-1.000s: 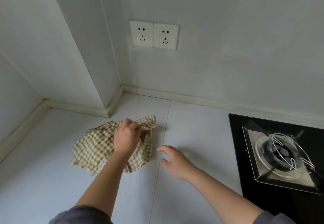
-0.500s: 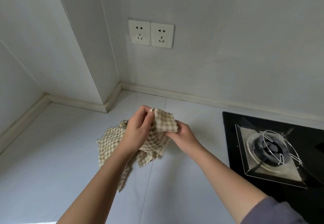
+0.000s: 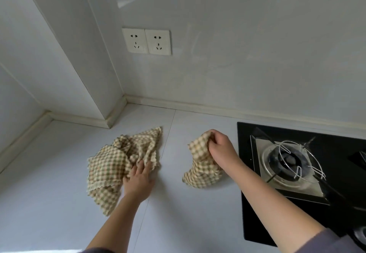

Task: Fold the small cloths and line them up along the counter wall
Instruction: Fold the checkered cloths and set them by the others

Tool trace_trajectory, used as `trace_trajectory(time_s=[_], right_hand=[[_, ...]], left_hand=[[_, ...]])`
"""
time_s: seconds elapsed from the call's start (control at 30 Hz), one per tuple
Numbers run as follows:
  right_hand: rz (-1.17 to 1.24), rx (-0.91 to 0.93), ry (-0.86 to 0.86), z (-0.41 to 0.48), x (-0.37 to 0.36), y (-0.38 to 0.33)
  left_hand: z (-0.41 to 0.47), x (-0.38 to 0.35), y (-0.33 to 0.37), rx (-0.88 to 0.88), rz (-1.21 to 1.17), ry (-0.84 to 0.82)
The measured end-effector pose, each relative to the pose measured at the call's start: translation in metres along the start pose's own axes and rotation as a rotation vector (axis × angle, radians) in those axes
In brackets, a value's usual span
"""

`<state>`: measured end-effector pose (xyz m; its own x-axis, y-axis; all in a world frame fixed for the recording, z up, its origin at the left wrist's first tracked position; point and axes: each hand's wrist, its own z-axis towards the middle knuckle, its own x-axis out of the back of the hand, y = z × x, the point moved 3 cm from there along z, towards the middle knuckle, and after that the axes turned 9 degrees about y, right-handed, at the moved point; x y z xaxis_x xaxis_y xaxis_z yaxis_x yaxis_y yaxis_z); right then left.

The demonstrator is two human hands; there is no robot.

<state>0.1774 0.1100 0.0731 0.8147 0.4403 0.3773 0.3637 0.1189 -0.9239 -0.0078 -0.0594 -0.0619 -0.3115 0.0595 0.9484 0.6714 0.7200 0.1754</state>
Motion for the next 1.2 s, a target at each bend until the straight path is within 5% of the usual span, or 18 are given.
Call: trace_trajectory(time_s=[0.2,0.3,0.43,0.67,0.83,0.97,1.2], right_hand=[[-0.069,0.033,-0.028,-0.005,0.002,-0.001],[-0.072,0.032,0.006,-0.011,-0.003,-0.005],[-0.075,0.062,0.053,-0.018,-0.014,-0.012],[-0.031,0.085,0.145,-0.024,-0.029,-0.027],[-0.059,0.066,0.176,-0.023,-0.032,-0.032],[-0.101,0.076,0.198,-0.024,-0.042,-0.037],[-0.134,0.079,0.177,-0.024,-0.045,-0.041]], left_hand=[[0.0,0.023,0.036,-0.085,-0.095,0.14],[-0.017,0.046,0.053,-0.196,-0.496,0.238],[-0.052,0.084,0.083,-0.292,-1.026,0.109],[-0.054,0.096,0.088,-0.23,-1.213,0.07],[-0.052,0.096,0.087,-0.415,-1.105,-0.102],[-0.051,0.092,0.09,-0.441,-0.903,0.093],[-0.052,0.097,0.086,-0.327,-1.071,0.261]])
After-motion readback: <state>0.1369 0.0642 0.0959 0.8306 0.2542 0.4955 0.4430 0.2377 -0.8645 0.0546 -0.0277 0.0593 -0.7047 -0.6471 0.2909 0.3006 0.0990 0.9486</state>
